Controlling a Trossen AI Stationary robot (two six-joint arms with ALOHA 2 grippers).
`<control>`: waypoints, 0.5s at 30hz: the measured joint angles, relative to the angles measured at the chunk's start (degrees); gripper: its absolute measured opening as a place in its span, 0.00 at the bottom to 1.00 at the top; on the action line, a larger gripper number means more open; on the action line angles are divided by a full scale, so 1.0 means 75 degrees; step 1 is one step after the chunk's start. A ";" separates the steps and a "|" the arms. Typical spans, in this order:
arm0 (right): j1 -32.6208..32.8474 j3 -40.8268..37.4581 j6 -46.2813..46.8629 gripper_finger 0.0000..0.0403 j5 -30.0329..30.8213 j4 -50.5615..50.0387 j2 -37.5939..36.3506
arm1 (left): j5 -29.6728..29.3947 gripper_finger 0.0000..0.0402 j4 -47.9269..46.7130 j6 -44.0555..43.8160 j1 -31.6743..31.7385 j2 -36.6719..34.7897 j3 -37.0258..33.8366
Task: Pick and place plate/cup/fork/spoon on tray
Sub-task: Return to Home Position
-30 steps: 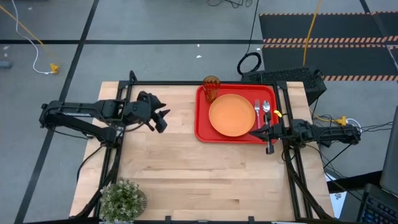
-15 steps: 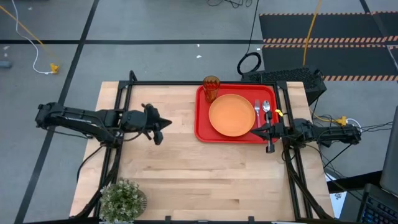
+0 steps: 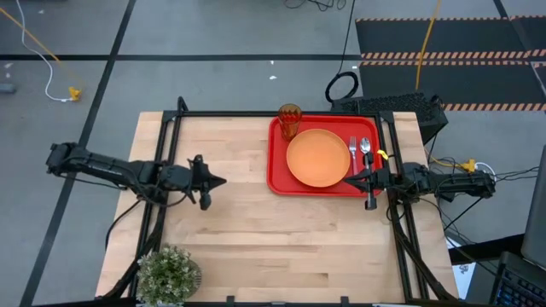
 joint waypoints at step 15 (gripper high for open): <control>0.0000 0.0000 0.0000 0.00 -0.0003 0.0011 -0.0002 | 0.0058 0.01 0.1248 -0.0030 -0.0416 -0.2401 -0.2146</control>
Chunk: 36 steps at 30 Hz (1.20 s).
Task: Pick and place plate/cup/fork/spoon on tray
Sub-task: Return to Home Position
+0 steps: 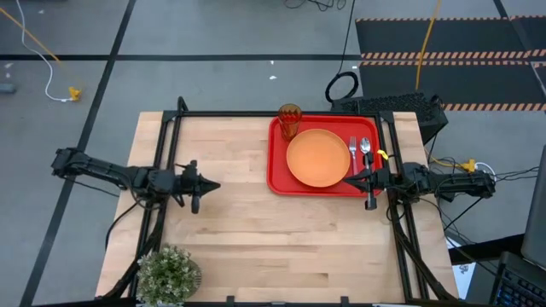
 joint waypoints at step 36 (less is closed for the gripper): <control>0.0003 0.0003 0.0000 0.00 -0.0003 0.0001 0.0001 | 0.0775 0.00 0.0641 0.1459 0.0216 -0.2320 -0.0886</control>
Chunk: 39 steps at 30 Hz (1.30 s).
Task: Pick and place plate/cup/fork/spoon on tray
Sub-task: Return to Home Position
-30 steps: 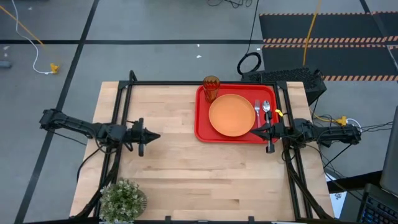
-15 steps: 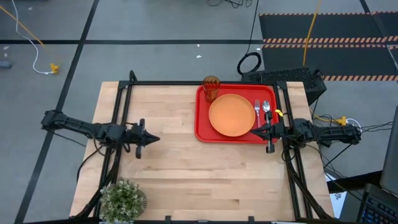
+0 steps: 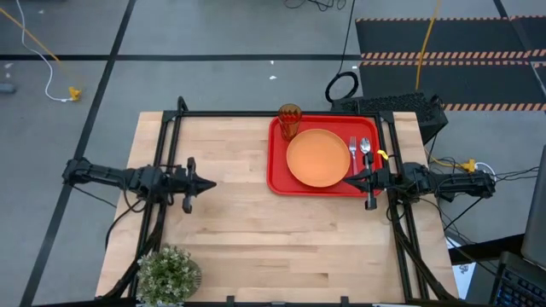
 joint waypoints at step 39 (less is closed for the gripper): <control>-0.0003 0.0000 0.0000 0.00 0.0000 -0.0002 0.0000 | 0.0842 0.01 -0.0142 0.0969 0.1087 -0.0527 -0.0003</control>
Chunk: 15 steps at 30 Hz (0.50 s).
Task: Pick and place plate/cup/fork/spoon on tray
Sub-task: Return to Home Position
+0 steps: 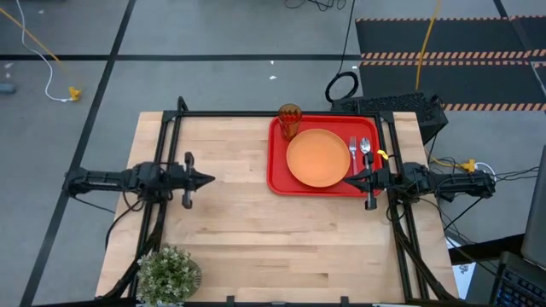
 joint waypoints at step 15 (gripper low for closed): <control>0.0003 0.0000 0.0000 0.00 0.0000 -0.0001 -0.0001 | 0.0035 0.01 -0.0037 0.0310 0.0017 -0.0323 0.0000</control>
